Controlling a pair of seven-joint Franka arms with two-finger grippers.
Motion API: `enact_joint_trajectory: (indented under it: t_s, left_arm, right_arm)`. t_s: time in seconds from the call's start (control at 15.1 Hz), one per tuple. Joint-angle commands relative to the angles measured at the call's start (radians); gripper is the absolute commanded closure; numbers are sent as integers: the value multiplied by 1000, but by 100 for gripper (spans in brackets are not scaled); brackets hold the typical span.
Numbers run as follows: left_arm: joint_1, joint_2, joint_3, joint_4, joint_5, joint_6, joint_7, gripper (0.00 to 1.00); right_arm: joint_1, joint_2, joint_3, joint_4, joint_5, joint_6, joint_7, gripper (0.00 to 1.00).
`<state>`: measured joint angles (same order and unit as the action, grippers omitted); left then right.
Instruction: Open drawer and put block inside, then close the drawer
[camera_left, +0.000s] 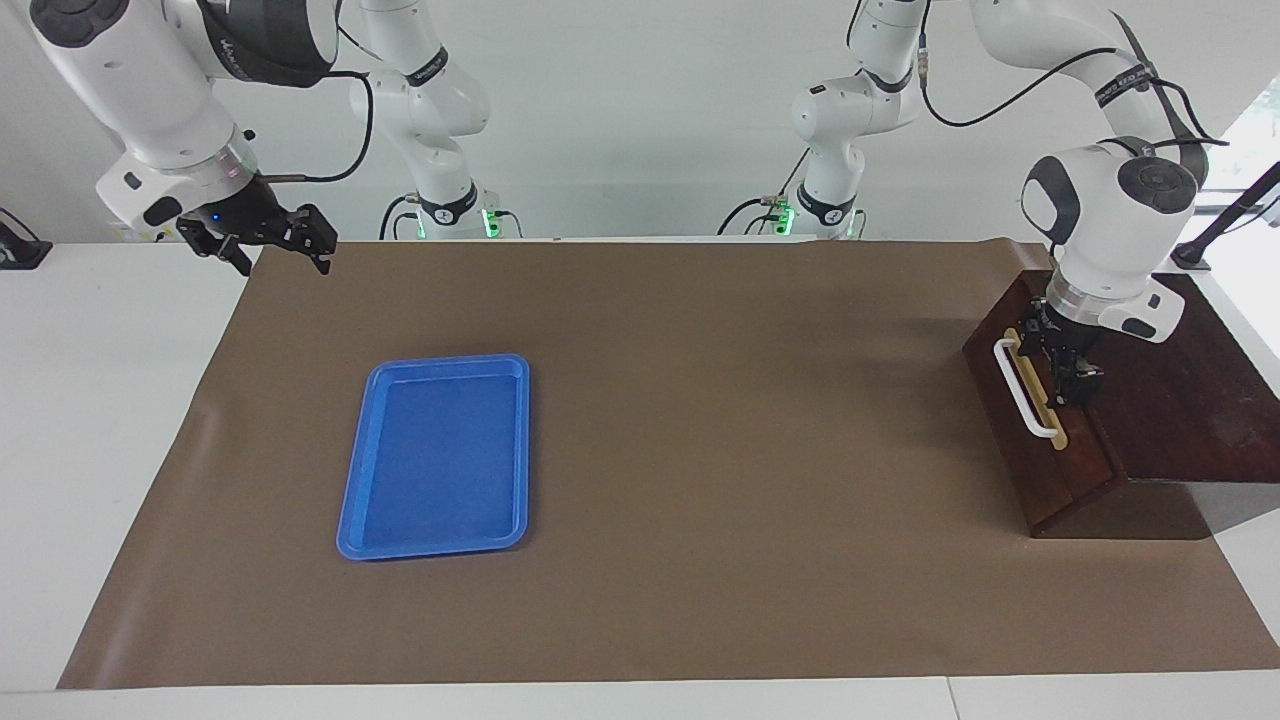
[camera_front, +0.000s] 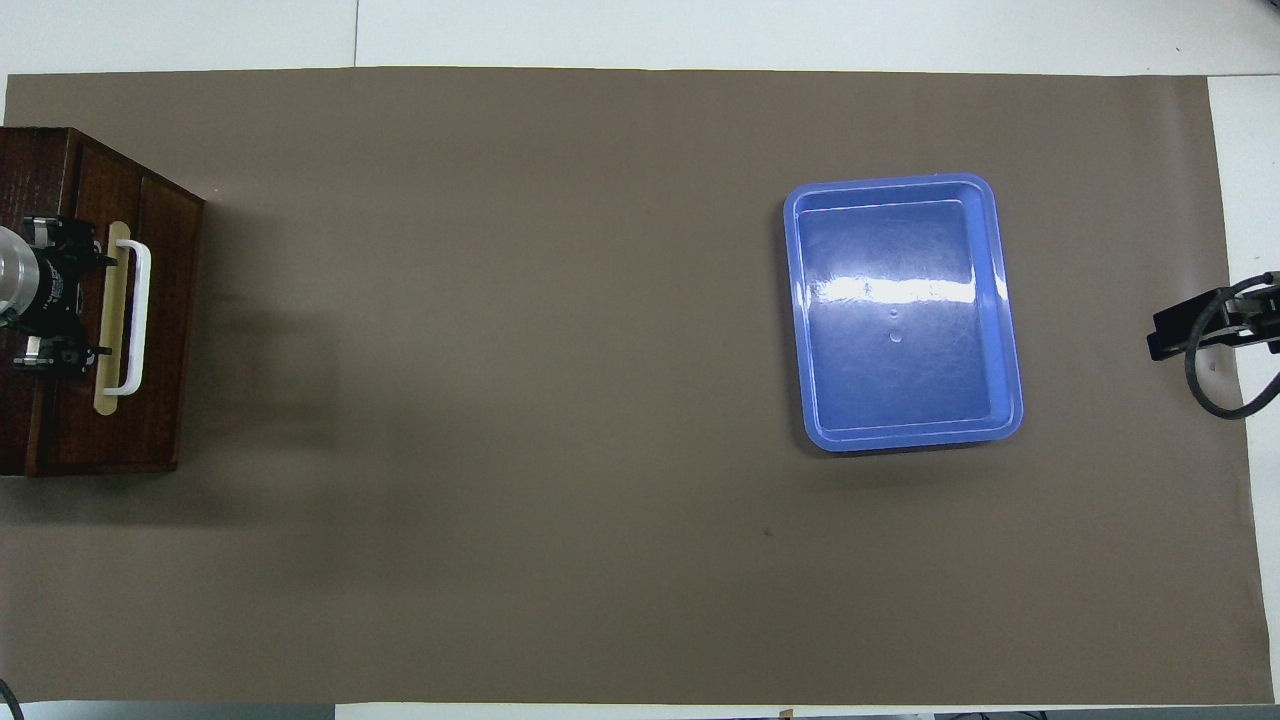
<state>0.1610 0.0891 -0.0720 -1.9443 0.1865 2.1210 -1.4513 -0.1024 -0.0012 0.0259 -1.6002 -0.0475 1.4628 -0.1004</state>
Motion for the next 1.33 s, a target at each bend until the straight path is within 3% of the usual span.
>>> enact_joint_trajectory:
  t_s: [0.0, 0.2, 0.33, 0.53, 0.93, 1.26]
  left_arm:
    - [-33, -28, -6, -16, 7, -42, 43, 0]
    - [-74, -72, -14, 31, -10, -133, 115, 0]
    - [-72, -81, -8, 109, -102, -234, 336, 0]
    - [-74, -81, -9, 202, -122, -393, 662, 0]
    - [-80, -89, -17, 257, -120, -588, 1201, 0]
    - [-106, -143, -17, 213, -153, -654, 1311, 0]
  right_arm:
    - [18, 10, -21, 19, 0, -1, 13, 0]
    - [17, 6, -18, 17, -3, -1, 13, 0]
    - [15, 6, -18, 17, -3, -1, 11, 0]
    - [16, 4, -14, 22, 3, 4, 13, 0]
    - [17, 6, -14, 31, 33, 13, 15, 0]
    - [16, 6, -14, 31, 37, 16, 13, 0]
